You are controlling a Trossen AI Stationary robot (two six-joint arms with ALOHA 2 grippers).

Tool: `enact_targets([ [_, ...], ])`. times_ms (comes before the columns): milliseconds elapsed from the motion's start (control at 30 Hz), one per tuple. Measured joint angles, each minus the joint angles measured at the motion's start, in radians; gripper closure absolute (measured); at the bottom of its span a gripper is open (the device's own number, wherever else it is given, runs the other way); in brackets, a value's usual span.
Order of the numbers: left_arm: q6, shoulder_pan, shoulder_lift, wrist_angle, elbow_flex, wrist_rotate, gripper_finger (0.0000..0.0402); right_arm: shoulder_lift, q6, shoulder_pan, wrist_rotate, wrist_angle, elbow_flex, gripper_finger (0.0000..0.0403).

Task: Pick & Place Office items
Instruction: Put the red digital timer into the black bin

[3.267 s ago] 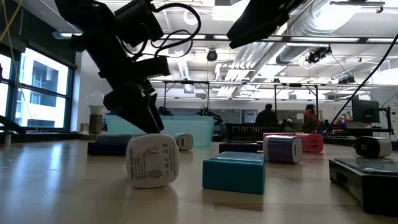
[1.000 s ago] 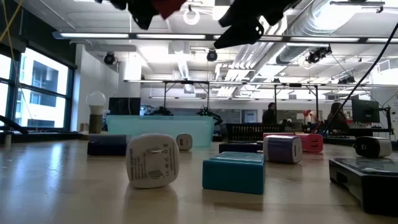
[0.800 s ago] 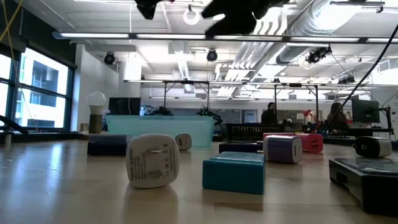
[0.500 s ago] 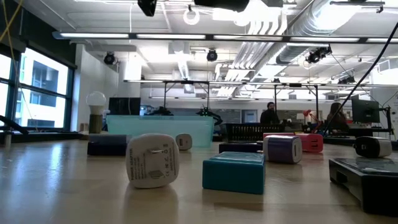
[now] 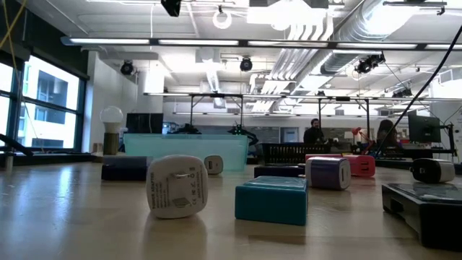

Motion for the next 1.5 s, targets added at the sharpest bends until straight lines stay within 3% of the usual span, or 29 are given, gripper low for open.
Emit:
enact_targets([
  [500, 0.024, 0.017, 0.048, 0.057, 0.000, -0.026, 0.0264, 0.005, 0.008, -0.046, -0.060, 0.020, 0.000, 0.0100],
  [867, 0.050, 0.014, 0.046, 0.089, 0.000, -0.025, 0.0264, 0.006, -0.004, -0.045, -0.055, 0.015, 0.000, 0.0179],
  [1067, 0.051, 0.014, 0.046, 0.087, 0.000, -0.023, 0.0264, 0.006, -0.025, -0.045, -0.049, 0.016, 0.000, 0.0254],
  [1167, 0.051, 0.013, 0.046, 0.085, 0.000, -0.025, 0.0264, 0.006, -0.037, -0.045, -0.049, 0.014, 0.000, 0.0260],
  [1367, 0.054, 0.011, 0.046, 0.076, 0.000, -0.025, 0.0196, 0.006, -0.048, -0.045, -0.047, -0.009, 0.000, 0.0260],
  [1500, 0.030, 0.011, 0.046, 0.055, -0.001, -0.064, 0.0164, 0.003, -0.047, -0.028, 0.056, -0.069, 0.001, 0.0260],
])
